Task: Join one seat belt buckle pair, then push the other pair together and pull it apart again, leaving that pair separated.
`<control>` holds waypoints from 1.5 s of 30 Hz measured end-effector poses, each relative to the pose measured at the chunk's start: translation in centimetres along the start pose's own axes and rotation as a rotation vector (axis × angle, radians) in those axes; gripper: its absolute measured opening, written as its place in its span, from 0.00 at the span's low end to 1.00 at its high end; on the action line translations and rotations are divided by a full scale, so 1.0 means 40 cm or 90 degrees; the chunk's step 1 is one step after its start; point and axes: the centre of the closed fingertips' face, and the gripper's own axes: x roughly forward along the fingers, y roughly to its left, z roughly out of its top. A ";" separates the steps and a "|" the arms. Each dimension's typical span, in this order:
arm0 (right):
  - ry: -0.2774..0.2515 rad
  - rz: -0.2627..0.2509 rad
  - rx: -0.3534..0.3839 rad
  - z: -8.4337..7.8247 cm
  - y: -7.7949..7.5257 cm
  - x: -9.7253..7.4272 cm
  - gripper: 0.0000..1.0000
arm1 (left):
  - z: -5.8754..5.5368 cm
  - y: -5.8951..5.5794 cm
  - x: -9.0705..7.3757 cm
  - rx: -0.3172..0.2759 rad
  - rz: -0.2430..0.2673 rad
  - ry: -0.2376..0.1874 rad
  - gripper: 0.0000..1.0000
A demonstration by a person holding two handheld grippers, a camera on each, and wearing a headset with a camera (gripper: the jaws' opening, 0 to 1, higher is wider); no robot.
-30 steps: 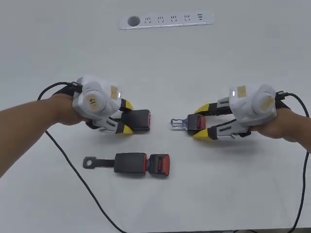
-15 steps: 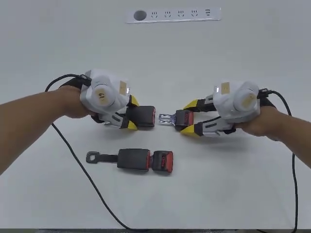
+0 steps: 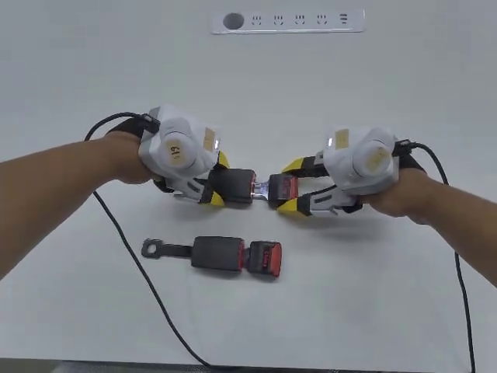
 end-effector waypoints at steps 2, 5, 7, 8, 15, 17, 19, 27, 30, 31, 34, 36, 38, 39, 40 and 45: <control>0.003 0.003 0.000 0.001 -0.002 0.001 0.35 | 0.001 0.002 0.000 0.001 0.000 0.003 0.34; 0.001 0.006 0.006 0.004 -0.003 0.005 0.35 | 0.000 0.004 0.001 0.000 0.000 0.007 0.33; -0.010 0.001 0.018 0.022 -0.005 0.022 0.35 | 0.001 0.007 0.002 -0.006 0.002 0.007 0.33; -0.009 0.003 0.019 0.025 0.000 0.029 0.35 | 0.001 0.007 0.003 -0.005 0.001 0.009 0.33; 0.001 -0.014 0.044 0.021 -0.015 0.032 0.34 | 0.000 0.008 0.004 -0.023 0.007 -0.008 0.33; 0.007 -0.015 0.045 0.021 -0.016 0.034 0.34 | -0.001 0.009 0.005 -0.025 0.008 -0.008 0.33; 0.013 -0.015 0.045 0.019 -0.017 0.035 0.34 | -0.001 0.009 0.006 -0.026 0.008 -0.009 0.33; 0.037 -0.017 0.032 0.014 -0.017 0.040 0.34 | 0.002 0.005 0.006 -0.020 0.007 -0.004 0.33; 0.053 -0.017 0.024 0.015 -0.017 0.044 0.35 | 0.003 0.004 0.005 -0.021 0.008 -0.007 0.33; 0.056 -0.018 0.023 0.014 -0.017 0.044 0.35 | 0.003 0.003 0.004 -0.021 0.008 -0.007 0.33; 0.059 -0.019 0.021 0.013 -0.017 0.044 0.35 | 0.004 0.002 0.004 -0.023 0.009 -0.006 0.33; 0.063 -0.019 0.017 0.013 -0.017 0.045 0.35 | 0.003 0.001 0.003 -0.035 0.015 -0.009 0.33; 0.065 -0.018 0.015 0.013 -0.018 0.046 0.35 | 0.003 0.001 0.003 -0.040 0.017 -0.012 0.33; 0.067 -0.017 0.015 0.013 -0.018 0.046 0.35 | 0.002 0.002 0.002 -0.041 0.018 -0.015 0.33; 0.068 -0.017 0.014 0.013 -0.017 0.046 0.35 | 0.003 0.003 0.003 -0.040 0.018 -0.014 0.33; 0.070 -0.015 0.011 0.013 -0.015 0.047 0.35 | 0.002 0.002 0.002 -0.033 0.016 -0.011 0.33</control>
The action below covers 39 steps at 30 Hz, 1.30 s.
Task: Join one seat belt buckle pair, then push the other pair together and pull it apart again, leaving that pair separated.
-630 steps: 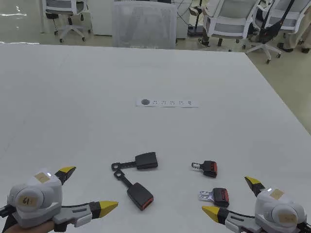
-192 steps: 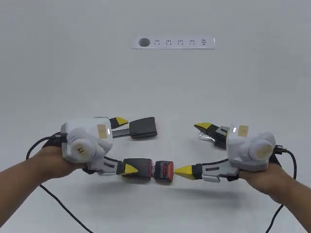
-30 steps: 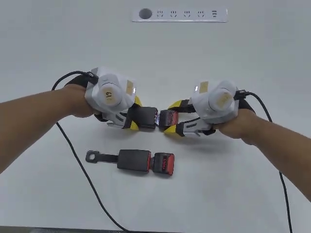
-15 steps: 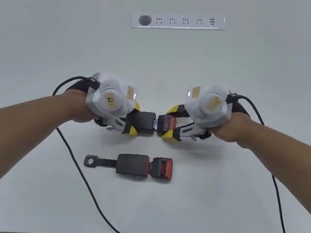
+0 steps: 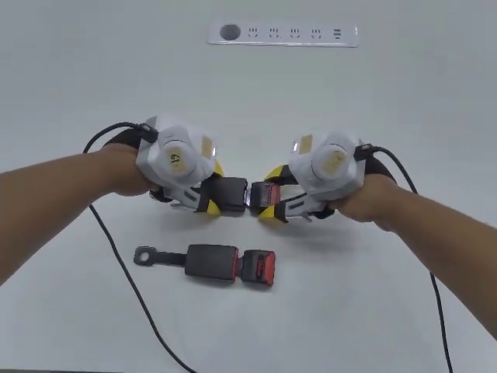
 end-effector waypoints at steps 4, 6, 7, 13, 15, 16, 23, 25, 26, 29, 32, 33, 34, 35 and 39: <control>0.002 -0.001 -0.002 0.000 -0.001 0.001 0.35 | 0.001 0.000 0.000 -0.002 0.001 0.002 0.33; 0.005 -0.002 -0.002 0.000 -0.001 0.001 0.35 | 0.001 -0.001 0.000 0.000 0.001 0.003 0.33; 0.007 -0.003 -0.002 0.001 -0.001 0.001 0.35 | 0.001 -0.001 0.000 -0.001 0.001 0.003 0.33; 0.011 -0.006 -0.007 0.000 -0.002 0.001 0.35 | 0.002 -0.002 -0.001 -0.008 0.004 -0.003 0.34; 0.011 -0.006 -0.009 0.000 -0.001 0.000 0.35 | 0.002 -0.002 -0.001 -0.010 0.006 -0.002 0.34; 0.010 -0.005 -0.008 0.000 -0.002 0.000 0.35 | 0.002 -0.003 -0.002 -0.009 0.006 0.000 0.34; 0.024 -0.008 -0.018 -0.013 -0.006 -0.014 0.35 | 0.001 -0.004 -0.003 -0.003 0.003 -0.002 0.34; 0.026 -0.007 -0.021 -0.025 -0.005 -0.024 0.35 | -0.001 -0.005 -0.005 0.003 -0.001 0.000 0.34; 0.025 -0.006 -0.018 -0.029 -0.009 -0.028 0.35 | -0.002 -0.004 -0.004 0.004 -0.002 0.001 0.34; 0.017 -0.010 -0.015 -0.029 -0.006 -0.027 0.35 | -0.004 -0.004 -0.004 0.001 -0.001 0.002 0.34; 0.015 -0.011 -0.014 -0.032 -0.005 -0.028 0.35 | -0.005 -0.004 -0.004 -0.001 0.000 -0.002 0.34; 0.010 -0.010 -0.008 -0.035 -0.005 -0.033 0.35 | -0.005 -0.004 -0.004 -0.002 0.001 -0.003 0.34; 0.011 -0.009 -0.006 -0.041 -0.007 -0.038 0.35 | -0.005 -0.004 -0.004 -0.002 0.001 -0.001 0.34; 0.010 -0.010 -0.006 -0.046 -0.006 -0.042 0.35 | -0.005 -0.004 -0.003 -0.002 0.000 0.000 0.34; 0.007 -0.016 -0.002 -0.066 -0.001 -0.060 0.35 | -0.008 -0.004 -0.001 0.000 -0.002 0.007 0.34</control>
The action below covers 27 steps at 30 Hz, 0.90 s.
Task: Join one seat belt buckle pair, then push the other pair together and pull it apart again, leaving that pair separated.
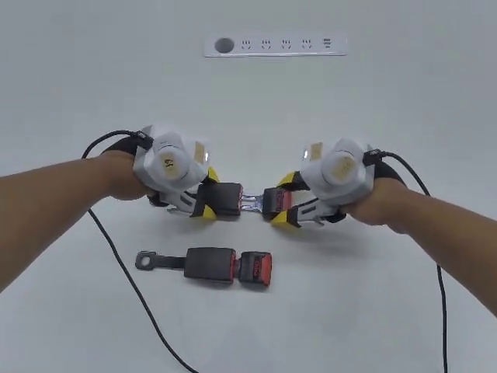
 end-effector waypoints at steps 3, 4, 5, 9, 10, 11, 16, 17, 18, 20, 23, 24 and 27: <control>-0.002 -0.004 0.005 -0.017 0.002 -0.014 0.35 | -0.001 -0.001 0.001 0.006 -0.001 0.002 0.34; 0.000 -0.006 0.006 -0.022 0.002 -0.018 0.35 | -0.001 -0.001 0.001 0.007 -0.002 0.003 0.34; 0.001 -0.005 0.006 -0.027 0.003 -0.022 0.35 | -0.001 -0.001 0.001 0.008 -0.003 0.004 0.34; -0.001 0.000 0.019 -0.049 0.000 -0.042 0.36 | 0.001 -0.003 0.000 0.009 -0.003 0.006 0.34; -0.003 0.000 0.026 -0.052 0.000 -0.044 0.36 | 0.001 -0.004 0.000 0.009 -0.003 0.006 0.34; -0.006 -0.001 0.029 -0.054 -0.001 -0.046 0.35 | 0.001 -0.004 0.000 0.009 -0.003 0.006 0.34; -0.002 -0.007 0.022 -0.061 -0.001 -0.052 0.36 | 0.002 -0.006 -0.002 0.008 -0.003 0.006 0.34; -0.003 -0.008 0.021 -0.064 0.000 -0.055 0.36 | 0.002 -0.007 -0.002 0.008 -0.002 0.006 0.34; -0.002 -0.011 0.015 -0.068 0.000 -0.058 0.36 | 0.002 -0.007 -0.002 0.008 -0.002 0.007 0.34; 0.002 -0.010 0.012 -0.076 -0.003 -0.066 0.36 | 0.003 -0.007 -0.002 0.008 -0.002 0.009 0.34; 0.006 -0.013 0.014 -0.093 -0.007 -0.082 0.36 | 0.003 -0.007 -0.002 0.010 -0.003 0.011 0.34; 0.006 -0.014 0.016 -0.097 -0.008 -0.087 0.36 | 0.003 -0.007 -0.002 0.012 -0.003 0.011 0.34; 0.009 -0.017 0.022 -0.115 -0.008 -0.104 0.36 | 0.003 -0.007 -0.002 0.010 -0.002 0.013 0.34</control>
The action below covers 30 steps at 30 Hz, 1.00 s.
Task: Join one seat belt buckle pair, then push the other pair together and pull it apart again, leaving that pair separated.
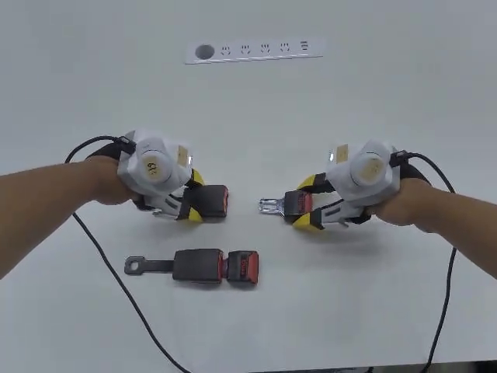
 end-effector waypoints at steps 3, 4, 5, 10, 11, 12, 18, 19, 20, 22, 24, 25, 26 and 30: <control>0.003 0.002 0.005 -0.015 0.001 -0.014 0.36 | 0.000 0.000 0.000 0.001 0.000 0.001 0.34; 0.003 0.002 0.010 -0.017 0.002 -0.019 0.36 | 0.001 0.000 0.000 0.001 0.000 0.002 0.34; 0.003 0.001 0.012 -0.021 0.004 -0.024 0.36 | 0.001 0.000 0.000 0.002 0.000 0.002 0.34; 0.009 -0.003 0.018 -0.029 0.009 -0.046 0.36 | 0.001 -0.001 0.000 0.004 -0.001 0.004 0.34; 0.010 -0.003 0.016 -0.031 0.009 -0.050 0.36 | 0.001 -0.001 0.000 0.004 -0.001 0.004 0.34; 0.011 -0.003 0.015 -0.034 0.010 -0.054 0.36 | 0.001 -0.001 0.000 0.004 -0.001 0.004 0.34; 0.019 -0.009 0.018 -0.048 0.007 -0.073 0.36 | 0.000 -0.002 -0.001 0.009 -0.007 0.012 0.35; 0.020 -0.009 0.019 -0.050 0.005 -0.076 0.36 | 0.000 -0.002 -0.001 0.013 -0.008 0.014 0.35; 0.023 -0.010 0.019 -0.052 0.002 -0.078 0.36 | 0.000 -0.002 0.000 0.016 -0.009 0.014 0.35; 0.025 -0.011 0.017 -0.058 -0.001 -0.083 0.36 | 0.000 -0.002 0.000 0.017 -0.009 0.014 0.35; 0.023 -0.009 0.020 -0.058 -0.004 -0.085 0.37 | 0.000 -0.002 0.000 0.017 -0.008 0.014 0.35; 0.024 -0.008 0.018 -0.057 -0.004 -0.085 0.37 | 0.000 -0.002 0.000 0.018 -0.008 0.014 0.35; 0.025 -0.008 0.015 -0.057 -0.004 -0.083 0.37 | 0.000 -0.002 0.000 0.019 -0.009 0.015 0.35; 0.031 -0.022 -0.004 -0.054 -0.006 -0.080 0.37 | -0.001 -0.001 0.002 0.028 -0.013 0.027 0.34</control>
